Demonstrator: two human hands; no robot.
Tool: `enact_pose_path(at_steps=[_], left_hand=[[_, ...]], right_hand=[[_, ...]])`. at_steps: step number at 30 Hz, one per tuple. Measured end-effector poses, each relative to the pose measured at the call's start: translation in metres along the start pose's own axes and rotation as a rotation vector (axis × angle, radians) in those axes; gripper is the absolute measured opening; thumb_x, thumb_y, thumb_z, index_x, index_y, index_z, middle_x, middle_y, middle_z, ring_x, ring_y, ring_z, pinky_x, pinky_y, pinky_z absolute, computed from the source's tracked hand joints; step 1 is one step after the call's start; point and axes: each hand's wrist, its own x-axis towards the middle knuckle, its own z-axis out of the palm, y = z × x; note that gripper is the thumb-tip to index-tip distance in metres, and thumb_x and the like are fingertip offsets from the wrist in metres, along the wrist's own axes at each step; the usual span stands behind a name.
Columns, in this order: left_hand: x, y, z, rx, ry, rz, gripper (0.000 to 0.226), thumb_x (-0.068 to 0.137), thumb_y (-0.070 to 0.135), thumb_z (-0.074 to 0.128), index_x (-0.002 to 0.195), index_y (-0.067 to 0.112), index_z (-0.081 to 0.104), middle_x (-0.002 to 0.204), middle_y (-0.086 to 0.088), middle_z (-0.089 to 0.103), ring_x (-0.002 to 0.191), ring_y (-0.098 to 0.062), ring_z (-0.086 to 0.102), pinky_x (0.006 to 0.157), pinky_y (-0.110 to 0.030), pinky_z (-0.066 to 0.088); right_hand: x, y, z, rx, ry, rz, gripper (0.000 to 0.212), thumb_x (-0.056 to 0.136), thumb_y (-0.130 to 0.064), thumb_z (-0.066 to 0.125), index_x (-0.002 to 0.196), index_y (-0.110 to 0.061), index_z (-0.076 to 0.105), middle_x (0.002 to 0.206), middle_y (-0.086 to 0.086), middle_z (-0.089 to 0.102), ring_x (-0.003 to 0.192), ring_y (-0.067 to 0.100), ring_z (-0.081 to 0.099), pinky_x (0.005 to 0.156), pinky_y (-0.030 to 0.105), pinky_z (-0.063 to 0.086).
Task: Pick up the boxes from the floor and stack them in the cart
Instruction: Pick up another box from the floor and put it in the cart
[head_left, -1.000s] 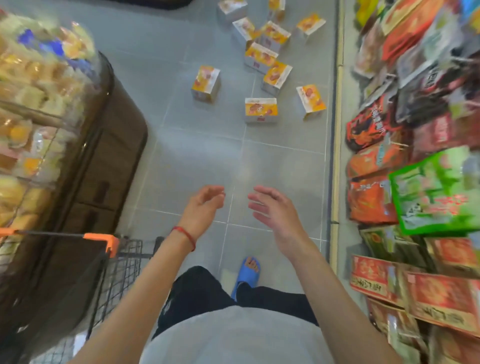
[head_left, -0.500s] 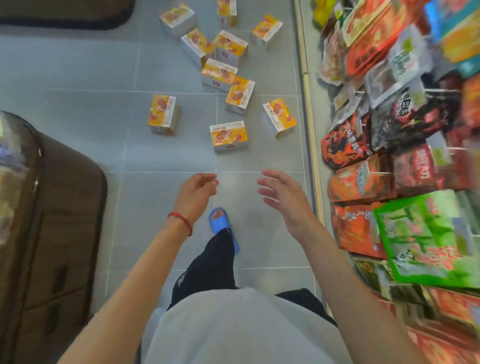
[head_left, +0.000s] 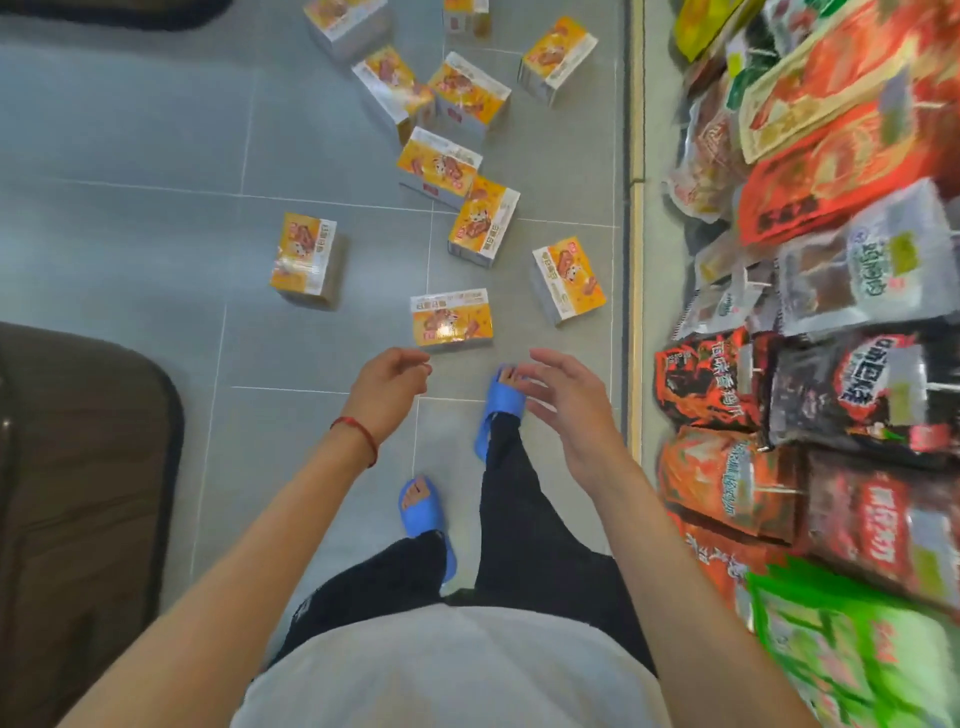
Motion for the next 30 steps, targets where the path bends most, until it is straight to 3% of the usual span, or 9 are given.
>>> enact_pose_path(at_steps=[4, 9, 12, 19, 23, 26, 30], left_hand=[[0.067, 0.018, 0.016, 0.022, 0.056, -0.089, 0.022, 0.098, 0.014, 0.057, 0.119, 0.012, 0.065, 0.116, -0.008, 0.069, 0.093, -0.018, 0.067, 0.067, -0.017, 0.042], [0.139, 0.028, 0.028, 0.039, 0.076, -0.150, 0.016, 0.096, 0.018, 0.059, 0.110, 0.022, 0.065, 0.116, -0.008, 0.070, 0.105, -0.027, 0.068, 0.085, -0.030, 0.045], [0.177, 0.016, 0.030, 0.015, 0.073, -0.223, 0.021, 0.096, 0.017, 0.059, 0.115, 0.017, 0.065, 0.117, -0.010, 0.069, 0.101, -0.025, 0.066, 0.073, -0.024, 0.046], [0.260, -0.066, 0.038, 0.050, -0.006, -0.370, 0.013, 0.094, 0.021, 0.063, 0.106, 0.019, 0.067, 0.116, -0.006, 0.070, 0.111, -0.025, 0.065, 0.073, -0.026, 0.044], [0.304, -0.122, 0.048, 0.129, 0.006, -0.389, 0.024, 0.097, 0.031, 0.061, 0.112, 0.015, 0.069, 0.115, -0.006, 0.070, 0.107, -0.024, 0.063, 0.076, -0.026, 0.045], [0.338, -0.168, 0.055, 0.223, -0.053, -0.380, 0.026, 0.096, 0.031, 0.059, 0.117, 0.016, 0.067, 0.119, -0.003, 0.068, 0.108, -0.019, 0.062, 0.072, -0.016, 0.042], [0.400, -0.229, 0.070, 0.260, -0.055, -0.299, 0.036, 0.094, 0.029, 0.064, 0.127, 0.017, 0.061, 0.130, 0.000, 0.061, 0.114, -0.018, 0.059, 0.097, -0.034, 0.049]], right_hand=[[0.077, -0.046, 0.010, -0.043, -0.042, 0.035, 0.016, 0.100, -0.012, 0.059, 0.111, -0.019, 0.069, 0.114, 0.012, 0.075, 0.100, 0.025, 0.070, 0.096, 0.037, 0.054], [0.159, -0.076, 0.016, -0.152, -0.097, 0.101, 0.019, 0.099, -0.011, 0.059, 0.113, -0.016, 0.069, 0.103, 0.005, 0.072, 0.094, 0.020, 0.067, 0.091, 0.035, 0.053], [0.211, -0.065, 0.019, -0.308, -0.086, 0.170, 0.017, 0.097, -0.012, 0.058, 0.105, -0.023, 0.070, 0.102, 0.004, 0.071, 0.095, 0.020, 0.066, 0.087, 0.032, 0.050], [0.324, 0.021, 0.030, -0.494, -0.033, 0.223, 0.021, 0.091, -0.007, 0.058, 0.086, -0.025, 0.067, 0.085, 0.003, 0.067, 0.085, 0.020, 0.061, 0.080, 0.033, 0.049], [0.385, 0.086, 0.035, -0.534, -0.035, 0.203, 0.017, 0.091, -0.011, 0.060, 0.090, -0.027, 0.069, 0.094, 0.004, 0.071, 0.085, 0.018, 0.063, 0.088, 0.039, 0.053], [0.430, 0.136, 0.035, -0.534, -0.019, 0.212, 0.017, 0.087, -0.017, 0.062, 0.099, -0.026, 0.071, 0.104, 0.002, 0.074, 0.094, 0.019, 0.066, 0.089, 0.039, 0.053], [0.489, 0.196, 0.034, -0.551, 0.029, 0.211, 0.024, 0.084, -0.020, 0.056, 0.105, -0.026, 0.067, 0.106, 0.007, 0.075, 0.097, 0.020, 0.068, 0.097, 0.042, 0.055]])
